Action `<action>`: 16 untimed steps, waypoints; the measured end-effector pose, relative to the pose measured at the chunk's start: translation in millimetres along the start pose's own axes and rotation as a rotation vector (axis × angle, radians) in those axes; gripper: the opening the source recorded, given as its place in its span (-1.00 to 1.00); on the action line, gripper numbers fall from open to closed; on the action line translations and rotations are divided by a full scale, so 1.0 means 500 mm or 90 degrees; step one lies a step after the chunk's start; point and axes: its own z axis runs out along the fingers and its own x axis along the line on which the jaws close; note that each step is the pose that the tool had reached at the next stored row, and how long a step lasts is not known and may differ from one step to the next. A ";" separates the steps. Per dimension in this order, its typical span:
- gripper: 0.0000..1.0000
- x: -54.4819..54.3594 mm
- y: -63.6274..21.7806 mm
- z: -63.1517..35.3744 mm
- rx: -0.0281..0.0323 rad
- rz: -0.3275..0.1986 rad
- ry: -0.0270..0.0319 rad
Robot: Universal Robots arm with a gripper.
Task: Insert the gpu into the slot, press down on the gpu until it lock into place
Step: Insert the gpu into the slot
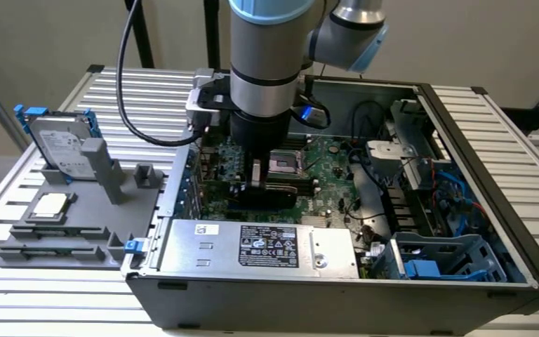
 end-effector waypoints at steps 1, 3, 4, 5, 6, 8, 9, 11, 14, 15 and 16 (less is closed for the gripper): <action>-0.33 0.000 0.000 -0.009 0.0000 0.000 -0.0001; -0.33 -0.001 0.001 -0.027 -0.0001 0.000 -0.0001; -0.33 -0.002 0.001 -0.037 -0.0001 0.000 -0.0001; -0.33 -0.002 0.001 -0.045 -0.0001 0.000 0.0000; -0.36 -0.002 0.001 -0.052 -0.0001 0.000 0.0000; -0.51 -0.002 0.002 -0.055 -0.0001 0.000 0.0000; -0.62 -0.002 0.002 -0.055 -0.0001 0.000 -0.0001; -0.74 -0.002 0.002 -0.055 -0.0001 0.000 -0.0002; -0.79 -0.002 0.002 -0.056 -0.0001 0.000 0.0000; -0.79 -0.002 0.002 -0.056 -0.0001 0.000 0.0000; -0.79 -0.002 0.002 -0.056 -0.0001 0.000 0.0000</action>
